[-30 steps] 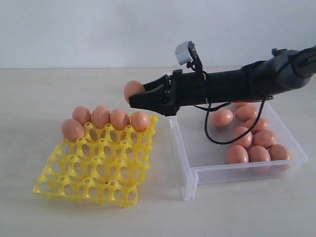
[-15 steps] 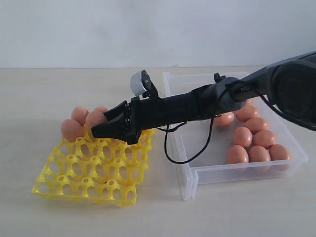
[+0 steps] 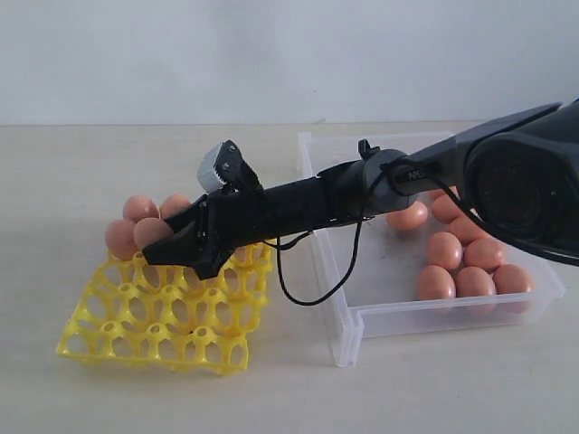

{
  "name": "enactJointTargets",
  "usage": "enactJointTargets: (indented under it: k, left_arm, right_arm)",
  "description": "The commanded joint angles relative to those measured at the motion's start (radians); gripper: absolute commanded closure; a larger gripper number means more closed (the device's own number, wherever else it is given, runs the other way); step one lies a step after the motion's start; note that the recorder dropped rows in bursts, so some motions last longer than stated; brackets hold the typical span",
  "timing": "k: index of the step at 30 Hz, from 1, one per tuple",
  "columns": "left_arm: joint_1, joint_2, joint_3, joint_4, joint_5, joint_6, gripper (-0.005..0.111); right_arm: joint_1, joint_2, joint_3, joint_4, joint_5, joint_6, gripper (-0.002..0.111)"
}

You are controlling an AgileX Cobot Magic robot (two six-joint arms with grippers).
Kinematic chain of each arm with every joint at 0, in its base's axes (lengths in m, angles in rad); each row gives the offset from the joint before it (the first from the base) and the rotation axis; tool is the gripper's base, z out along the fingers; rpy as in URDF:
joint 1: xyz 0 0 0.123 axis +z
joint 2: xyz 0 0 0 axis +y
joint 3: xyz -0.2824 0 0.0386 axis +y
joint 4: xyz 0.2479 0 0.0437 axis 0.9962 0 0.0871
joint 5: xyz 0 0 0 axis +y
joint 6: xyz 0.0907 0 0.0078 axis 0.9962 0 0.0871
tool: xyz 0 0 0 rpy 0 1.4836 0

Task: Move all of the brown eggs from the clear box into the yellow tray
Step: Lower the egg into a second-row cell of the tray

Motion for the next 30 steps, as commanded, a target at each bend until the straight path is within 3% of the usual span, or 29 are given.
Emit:
enactJointTargets:
  k: [1,7,17,19,22,24,30]
  left_arm:
    - [-0.007,-0.004,0.004,-0.007,0.000,-0.008,0.029]
    - [-0.007,-0.004,0.004,-0.007,0.000,-0.008,0.029]
    - [-0.007,-0.004,0.004,-0.007,0.000,-0.008,0.029]
    - [-0.007,-0.004,0.004,-0.007,0.000,-0.008,0.029]
    - [-0.007,-0.004,0.004,-0.007,0.000,-0.008,0.029]
    - [-0.007,-0.004,0.004,-0.007,0.000,-0.008,0.029]
    - [-0.007,-0.004,0.004,-0.007,0.000,-0.008,0.029]
  right_arm:
    - [-0.001,0.003,-0.003,0.003,-0.113,-0.004,0.108]
    - [-0.001,0.003,-0.004,0.003,-0.204,-0.004,0.108]
    - [-0.001,0.003,-0.004,-0.012,-0.198,-0.004,0.107]
    - [-0.001,0.003,-0.004,-0.020,-0.198,-0.004,0.096]
    - [-0.001,0.003,-0.004,-0.020,-0.203,-0.002,0.061]
    - [-0.001,0.003,-0.004,-0.020,-0.220,0.005,0.053]
    - [-0.002,-0.013,-0.004,-0.016,-0.218,0.000,0.053]
